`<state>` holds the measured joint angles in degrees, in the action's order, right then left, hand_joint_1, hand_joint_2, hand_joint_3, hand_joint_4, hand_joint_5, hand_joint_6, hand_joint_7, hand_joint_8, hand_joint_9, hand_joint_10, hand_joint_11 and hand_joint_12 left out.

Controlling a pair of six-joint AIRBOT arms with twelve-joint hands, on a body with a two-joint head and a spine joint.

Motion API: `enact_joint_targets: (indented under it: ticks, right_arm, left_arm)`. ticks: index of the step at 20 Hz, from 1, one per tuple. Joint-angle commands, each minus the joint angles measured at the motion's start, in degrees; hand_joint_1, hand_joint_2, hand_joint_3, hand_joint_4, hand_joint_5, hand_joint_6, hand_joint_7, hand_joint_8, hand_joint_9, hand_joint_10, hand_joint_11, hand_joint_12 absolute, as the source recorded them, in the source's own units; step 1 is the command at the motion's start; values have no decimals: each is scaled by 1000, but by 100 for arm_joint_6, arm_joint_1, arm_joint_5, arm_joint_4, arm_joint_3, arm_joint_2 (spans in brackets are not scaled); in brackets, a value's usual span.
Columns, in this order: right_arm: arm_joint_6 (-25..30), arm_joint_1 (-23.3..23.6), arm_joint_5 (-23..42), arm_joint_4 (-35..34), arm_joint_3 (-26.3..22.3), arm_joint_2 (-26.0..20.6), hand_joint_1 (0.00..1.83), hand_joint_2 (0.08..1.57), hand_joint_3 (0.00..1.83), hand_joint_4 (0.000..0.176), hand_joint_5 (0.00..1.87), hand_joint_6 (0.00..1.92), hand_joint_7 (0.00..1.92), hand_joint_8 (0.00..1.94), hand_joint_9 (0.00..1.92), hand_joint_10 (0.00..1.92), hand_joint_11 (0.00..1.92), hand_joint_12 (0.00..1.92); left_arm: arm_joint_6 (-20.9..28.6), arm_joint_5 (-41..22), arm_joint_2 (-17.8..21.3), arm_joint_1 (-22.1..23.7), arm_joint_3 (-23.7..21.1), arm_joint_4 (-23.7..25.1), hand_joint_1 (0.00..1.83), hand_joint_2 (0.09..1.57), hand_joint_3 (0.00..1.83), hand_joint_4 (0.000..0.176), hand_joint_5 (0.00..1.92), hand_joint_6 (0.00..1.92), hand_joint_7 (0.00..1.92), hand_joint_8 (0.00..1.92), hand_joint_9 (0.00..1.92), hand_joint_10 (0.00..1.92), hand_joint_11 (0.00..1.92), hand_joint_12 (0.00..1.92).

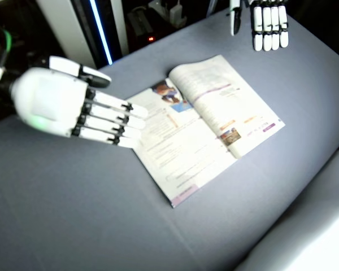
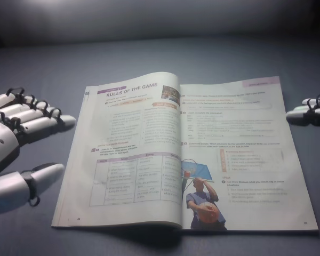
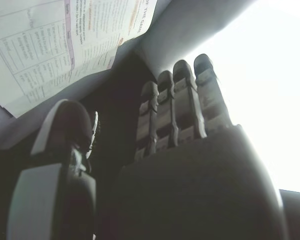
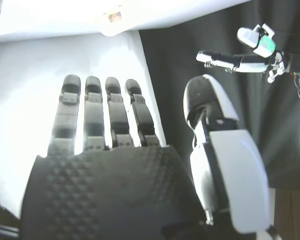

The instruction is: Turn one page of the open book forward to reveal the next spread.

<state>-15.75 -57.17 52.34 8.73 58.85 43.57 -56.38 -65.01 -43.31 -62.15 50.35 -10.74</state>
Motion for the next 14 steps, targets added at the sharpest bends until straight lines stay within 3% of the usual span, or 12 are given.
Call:
enact_joint_targets:
  ticks: [1,2,4,6,7,9,10,11,12,13,14]
  right_arm:
    - [32,87,585,-136,41,-14,0,1455,10,0,246,6,207,3,88,10,10,158]
    - [32,103,558,-114,44,-13,0,1458,9,0,254,8,214,5,91,9,11,158]
    - [32,145,448,-19,65,-14,0,1454,5,0,251,5,215,4,92,8,7,155]
    - [32,402,-63,382,104,-16,0,1449,2,0,249,3,216,3,91,6,8,154]
    - [32,563,-318,611,105,-17,0,1464,8,0,250,3,215,2,102,10,20,158]
    - [32,975,-872,1246,92,-19,0,1457,3,0,185,0,169,0,92,3,18,156]
    - [32,1160,-1177,1652,93,-22,0,1421,0,0,159,3,148,3,91,7,34,161]
    - [32,1183,-1237,1731,94,-23,0,1421,0,0,159,3,148,3,91,7,34,161]
    - [32,1260,-1405,1951,93,-25,0,1408,0,0,154,1,131,0,74,1,27,158]
    - [32,1299,-1571,2158,90,-29,0,1375,0,0,125,0,87,0,26,0,5,116]
    - [32,1300,-1666,2235,77,-48,0,1359,0,0,127,3,89,4,19,1,1,109]
  left_arm:
    - [24,-651,14,50,39,-23,0,1419,7,39,394,6,355,4,294,5,24,536]
    - [55,-655,10,51,42,-12,0,1426,7,34,407,9,370,8,311,9,38,549]
    - [103,-658,10,51,46,28,0,1414,0,53,364,0,337,0,275,0,1,535]
    - [191,-668,10,51,63,72,0,1394,0,65,367,2,333,0,276,1,3,536]
    - [244,-690,10,49,69,90,0,1395,0,59,381,8,337,2,288,6,0,534]
    - [333,-744,7,41,77,111,0,1382,0,65,369,2,329,0,287,5,0,535]
    - [333,-735,-2,41,81,112,0,1394,0,57,369,1,338,4,301,9,11,544]
    - [333,-729,-3,41,82,112,0,1394,0,57,369,1,338,4,301,9,11,544]
    - [334,-718,-6,41,85,112,0,1380,0,74,340,0,316,0,286,2,1,538]
    - [334,-717,-7,41,85,111,0,1386,0,64,344,4,320,3,286,1,0,534]
    - [334,-717,-7,37,81,115,0,1384,0,68,342,2,316,1,286,1,0,502]
